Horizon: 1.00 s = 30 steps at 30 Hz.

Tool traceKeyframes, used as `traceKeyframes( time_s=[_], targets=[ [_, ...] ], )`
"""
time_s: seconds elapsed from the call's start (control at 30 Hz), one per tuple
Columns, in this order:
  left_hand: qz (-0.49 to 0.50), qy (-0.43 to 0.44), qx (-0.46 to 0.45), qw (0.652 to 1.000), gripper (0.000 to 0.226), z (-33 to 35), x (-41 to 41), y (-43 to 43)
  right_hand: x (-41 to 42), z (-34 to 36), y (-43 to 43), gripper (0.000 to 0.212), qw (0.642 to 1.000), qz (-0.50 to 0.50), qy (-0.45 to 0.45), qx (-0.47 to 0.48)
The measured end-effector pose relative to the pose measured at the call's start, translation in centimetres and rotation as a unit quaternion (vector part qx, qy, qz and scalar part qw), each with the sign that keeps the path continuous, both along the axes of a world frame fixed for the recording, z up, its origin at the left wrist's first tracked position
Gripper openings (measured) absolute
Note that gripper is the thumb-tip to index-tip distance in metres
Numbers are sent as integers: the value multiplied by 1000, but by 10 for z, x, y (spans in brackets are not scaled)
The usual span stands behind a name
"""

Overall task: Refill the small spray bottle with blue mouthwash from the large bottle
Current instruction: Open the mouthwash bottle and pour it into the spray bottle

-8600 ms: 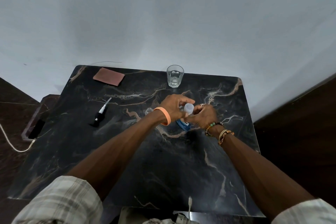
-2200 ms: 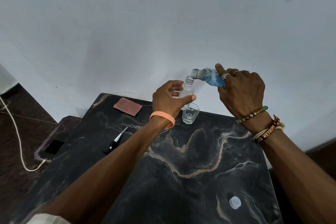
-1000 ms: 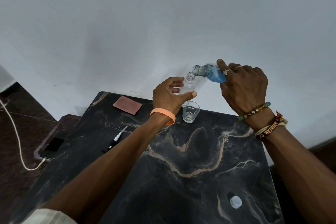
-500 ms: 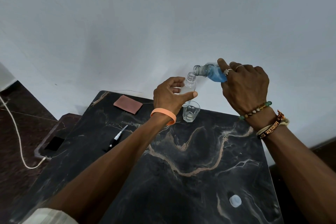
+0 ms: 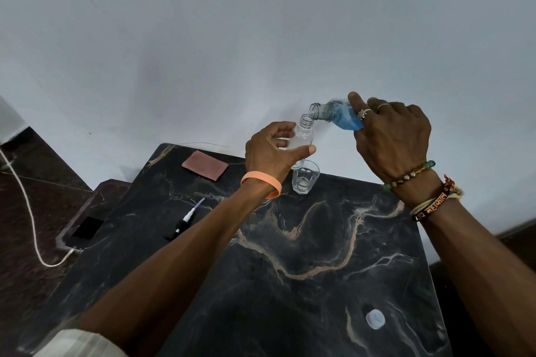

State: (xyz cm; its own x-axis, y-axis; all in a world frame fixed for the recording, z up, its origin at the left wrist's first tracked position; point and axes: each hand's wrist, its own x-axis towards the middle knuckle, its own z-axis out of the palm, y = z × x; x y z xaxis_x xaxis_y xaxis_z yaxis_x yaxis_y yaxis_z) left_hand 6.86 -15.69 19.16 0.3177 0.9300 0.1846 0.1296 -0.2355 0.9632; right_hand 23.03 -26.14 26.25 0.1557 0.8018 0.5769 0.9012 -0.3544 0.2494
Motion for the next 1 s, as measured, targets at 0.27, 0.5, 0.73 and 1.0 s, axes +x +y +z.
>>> traceKeyframes(
  time_s=[0.27,0.5,0.73,1.0],
  targets=[
    [5,-6,-1,1000,54,0,1,-1,0,1,0,54,1000,1,0,5],
    [5,-3,-1,1000,58,0,1,0,1,2,0,54,1000,1,-3,9],
    [5,-7,-2,1000,57,1,1,0,-1,3,-1,54,1000,10,-4,18],
    [3,-6,1,1000,57,2,1,0,0,4,-1,53,1000,1,-12,13]
  ],
)
